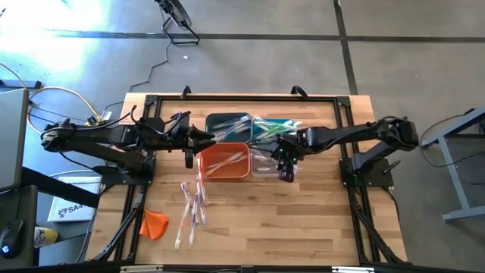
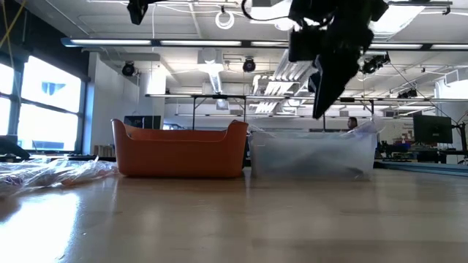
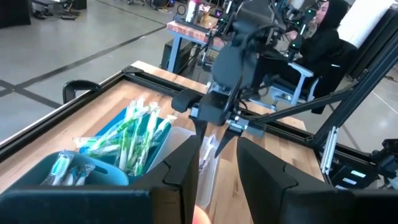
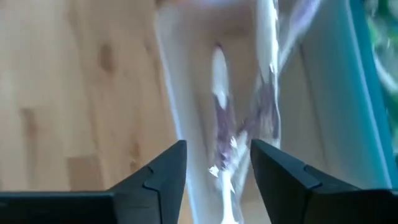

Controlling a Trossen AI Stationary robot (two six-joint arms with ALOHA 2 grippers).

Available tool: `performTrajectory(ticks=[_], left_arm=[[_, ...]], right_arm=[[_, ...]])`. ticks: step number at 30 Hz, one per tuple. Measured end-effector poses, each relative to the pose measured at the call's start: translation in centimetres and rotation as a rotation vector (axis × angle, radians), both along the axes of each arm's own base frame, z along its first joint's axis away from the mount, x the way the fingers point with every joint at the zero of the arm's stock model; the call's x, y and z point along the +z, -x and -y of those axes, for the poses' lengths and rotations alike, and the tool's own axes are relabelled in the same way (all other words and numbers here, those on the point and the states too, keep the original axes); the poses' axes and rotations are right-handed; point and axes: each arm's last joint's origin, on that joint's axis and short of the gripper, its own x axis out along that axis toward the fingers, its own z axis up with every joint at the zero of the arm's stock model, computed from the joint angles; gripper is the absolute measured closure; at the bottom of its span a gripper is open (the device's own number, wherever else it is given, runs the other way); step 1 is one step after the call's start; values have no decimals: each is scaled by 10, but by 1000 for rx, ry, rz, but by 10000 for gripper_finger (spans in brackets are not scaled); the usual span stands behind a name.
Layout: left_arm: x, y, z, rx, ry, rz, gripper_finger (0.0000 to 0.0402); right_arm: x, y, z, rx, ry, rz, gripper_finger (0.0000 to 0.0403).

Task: Pick & Place Toothbrushes
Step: Put the orange toothbrush into the orange bin

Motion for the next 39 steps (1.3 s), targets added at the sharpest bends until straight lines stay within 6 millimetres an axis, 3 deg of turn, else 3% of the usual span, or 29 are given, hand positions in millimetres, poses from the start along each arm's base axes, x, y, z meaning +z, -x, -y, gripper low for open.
performTrajectory(ticks=[13, 25, 31, 39], left_arm=[[-8, 1, 0, -1, -3, -79, 295], [-7, 1, 0, -1, -3, -69, 295], [-7, 1, 0, -1, -3, -68, 295], [-7, 1, 0, 15, 68, -62, 295]], right_arm=[[80, -12, 0, 28, -14, 293, 321], [109, -29, 0, 9, -25, 588, 393], [119, -35, 0, -39, -70, 701, 399], [135, -19, -5, -10, -77, 736, 400]])
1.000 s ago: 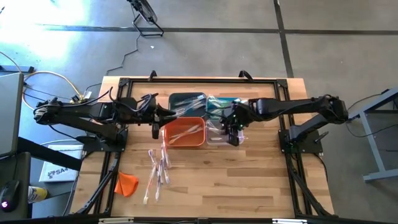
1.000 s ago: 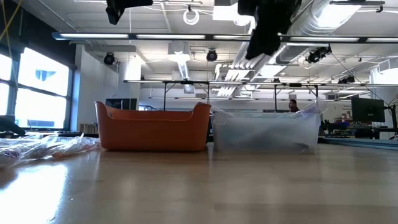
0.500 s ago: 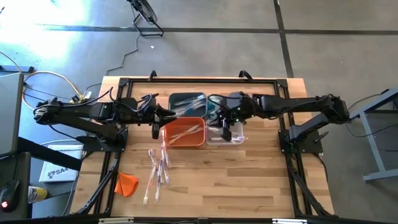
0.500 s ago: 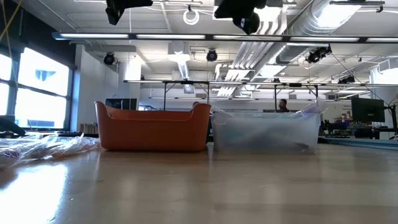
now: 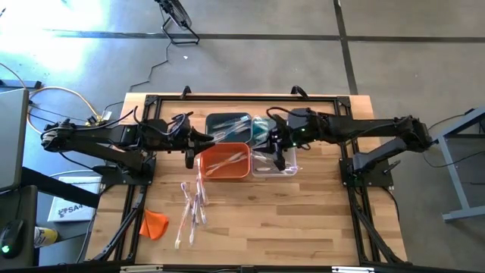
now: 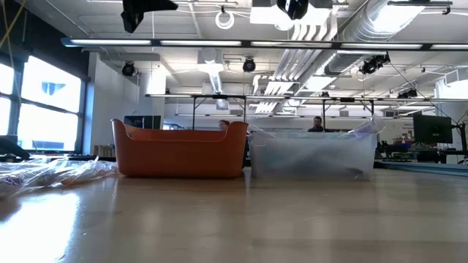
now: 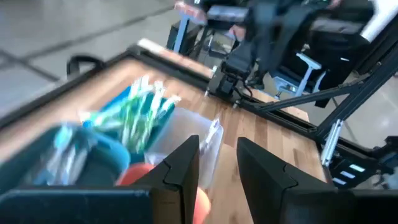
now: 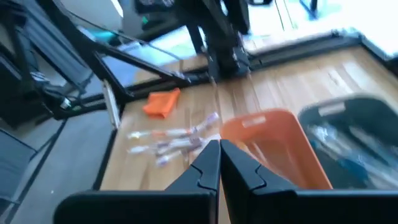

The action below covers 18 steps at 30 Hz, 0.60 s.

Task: Pick & Place Toothbrushes
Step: Put the orange toothbrush into the orange bin

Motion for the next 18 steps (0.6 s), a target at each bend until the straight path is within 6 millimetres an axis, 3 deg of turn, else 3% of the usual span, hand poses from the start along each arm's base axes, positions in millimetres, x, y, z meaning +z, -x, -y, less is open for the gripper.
performTrajectory(ticks=[7, 18], left_arm=[[-18, 6, 9, -8, 345, -153, 295], [-26, 20, 60, -83, 685, -267, 295]], right_arm=[[23, 26, -10, -8, 69, 63, 400], [28, 40, 0, -137, 181, 42, 399]])
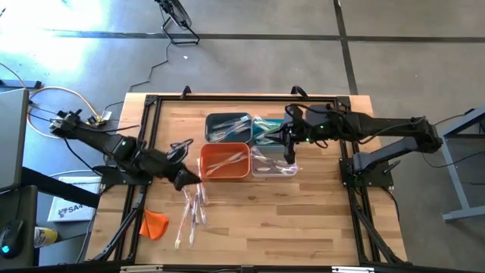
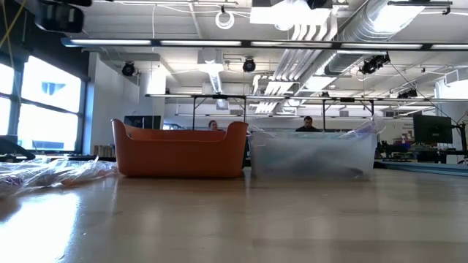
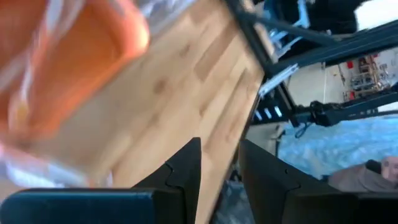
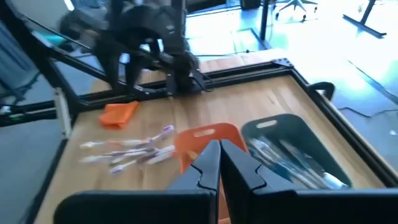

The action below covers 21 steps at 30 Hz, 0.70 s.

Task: Pick & Place Toothbrushes
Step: Put the orange toothbrush into the orange bin

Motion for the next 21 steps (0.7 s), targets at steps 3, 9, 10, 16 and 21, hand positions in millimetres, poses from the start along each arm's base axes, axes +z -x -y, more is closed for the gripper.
performTrajectory(ticks=[3, 9, 10, 16, 21], left_arm=[[-6, 4, 13, 18, 100, -73, 295], [-26, 7, 44, 54, 279, -282, 295], [-30, 6, 50, 64, 301, -311, 295], [-58, 1, 78, 166, 361, -498, 295], [-84, -4, 94, 235, 386, -684, 295]], right_arm=[[-1, -1, 5, -13, 15, -12, 400], [-3, -2, 16, -46, 16, -19, 399], [-3, -2, 17, -52, 16, -20, 399], [-4, -1, 28, -89, 15, -20, 399], [-4, 0, 33, -107, 15, -20, 399]])
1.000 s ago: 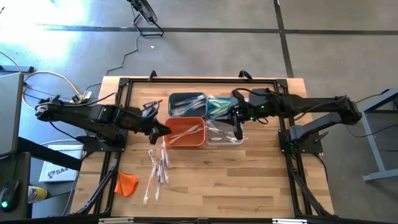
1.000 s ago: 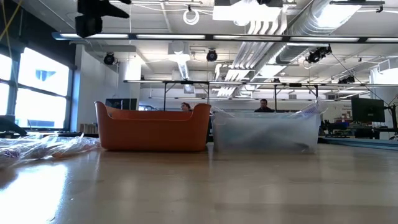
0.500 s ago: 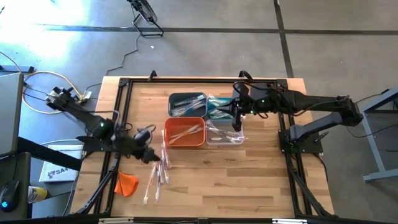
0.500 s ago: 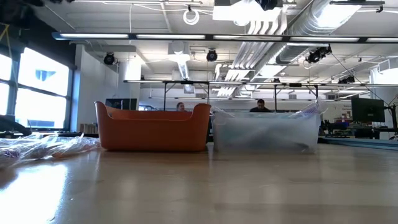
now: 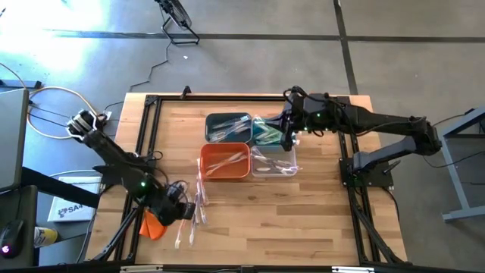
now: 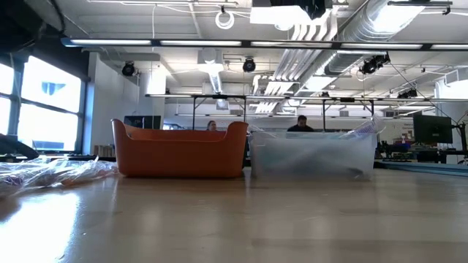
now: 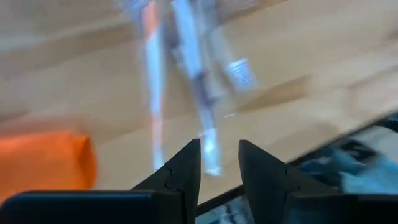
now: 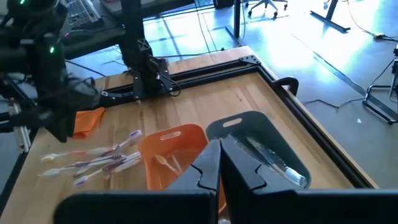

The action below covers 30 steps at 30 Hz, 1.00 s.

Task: Pick & Place Toothbrushes
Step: Put the orange toothbrush into the orange bin

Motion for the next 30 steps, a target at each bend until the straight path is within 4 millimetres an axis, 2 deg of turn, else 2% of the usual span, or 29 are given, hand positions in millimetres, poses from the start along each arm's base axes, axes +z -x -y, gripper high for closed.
performTrajectory(ticks=[4, 8, 30], left_arm=[[-18, -4, 8, 10, 31, -149, 295], [-31, -9, 13, 16, 32, -211, 295], [-75, -23, 26, 27, -69, -306, 295]], right_arm=[[0, 0, 2, -8, 0, -1, 399], [-1, 1, 2, -7, 0, -7, 400], [-1, 1, 1, 22, -12, -11, 400]])
